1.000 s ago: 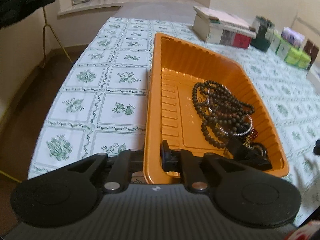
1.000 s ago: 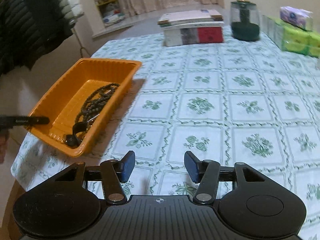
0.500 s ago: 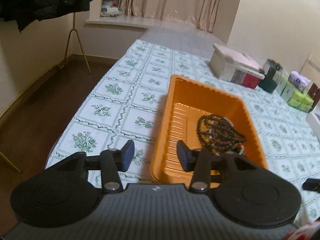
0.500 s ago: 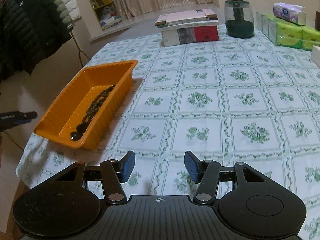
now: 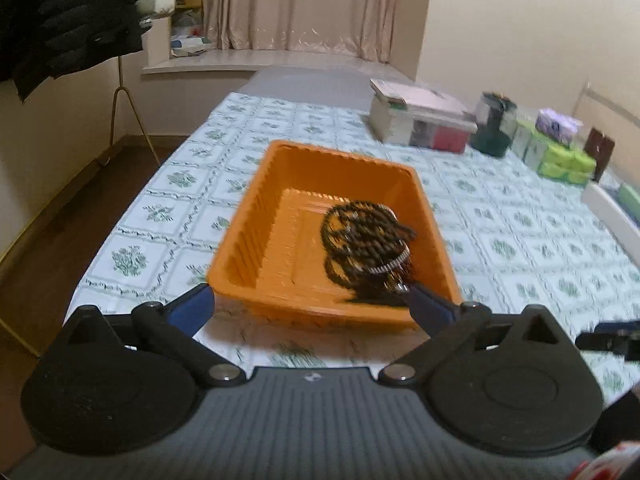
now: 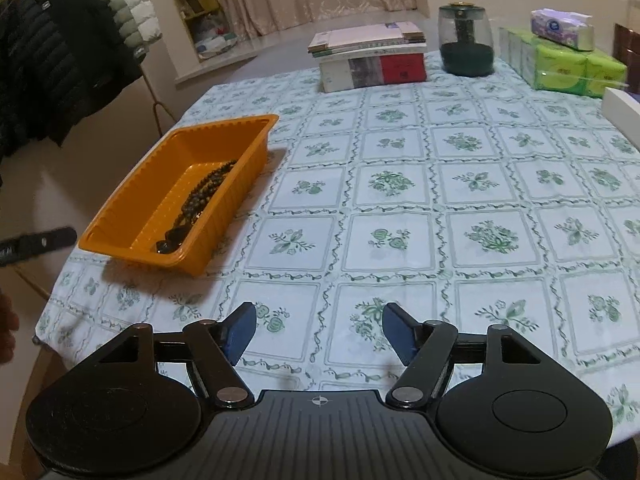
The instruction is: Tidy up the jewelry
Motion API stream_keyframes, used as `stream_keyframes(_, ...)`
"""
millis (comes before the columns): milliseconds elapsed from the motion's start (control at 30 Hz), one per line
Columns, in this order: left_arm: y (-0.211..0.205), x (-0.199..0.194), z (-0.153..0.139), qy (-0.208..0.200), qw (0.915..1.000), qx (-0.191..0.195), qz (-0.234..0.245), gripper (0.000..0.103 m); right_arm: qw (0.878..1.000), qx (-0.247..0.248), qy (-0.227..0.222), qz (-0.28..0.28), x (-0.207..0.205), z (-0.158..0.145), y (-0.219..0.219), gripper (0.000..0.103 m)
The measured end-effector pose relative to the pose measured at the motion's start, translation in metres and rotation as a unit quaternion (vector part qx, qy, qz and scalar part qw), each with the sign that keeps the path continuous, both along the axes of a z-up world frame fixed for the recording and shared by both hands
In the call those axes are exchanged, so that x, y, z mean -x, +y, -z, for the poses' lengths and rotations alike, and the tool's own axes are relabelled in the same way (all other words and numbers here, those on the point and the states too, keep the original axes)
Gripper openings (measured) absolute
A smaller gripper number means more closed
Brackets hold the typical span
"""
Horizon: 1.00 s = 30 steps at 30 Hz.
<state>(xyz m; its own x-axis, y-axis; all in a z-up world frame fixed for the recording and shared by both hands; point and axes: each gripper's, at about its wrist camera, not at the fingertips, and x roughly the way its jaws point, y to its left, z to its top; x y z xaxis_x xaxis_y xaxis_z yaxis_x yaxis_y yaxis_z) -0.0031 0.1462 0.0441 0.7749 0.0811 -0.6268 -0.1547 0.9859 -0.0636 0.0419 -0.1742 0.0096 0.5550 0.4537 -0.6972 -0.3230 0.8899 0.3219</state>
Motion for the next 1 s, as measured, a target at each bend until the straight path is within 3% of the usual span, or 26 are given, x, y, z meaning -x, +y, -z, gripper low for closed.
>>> stream_keyframes(100,-0.021,0.007,0.002,0.012,0.9995,-0.029,0.001,0.102,1.000,0.003,0.001,0.010,0.005,-0.003,-0.002,0.070)
stream_keyframes(367,-0.045,0.011,0.017,0.056,0.9984,0.006,0.012,0.102,1.000,0.010,0.001,0.015,0.015,-0.004,0.008,0.070)
stream_keyframes(1000,-0.074,0.023,0.031,0.082,0.9965,-0.007,0.013,0.102,0.999,0.048,-0.004,-0.005,0.034,0.006,0.025,0.070)
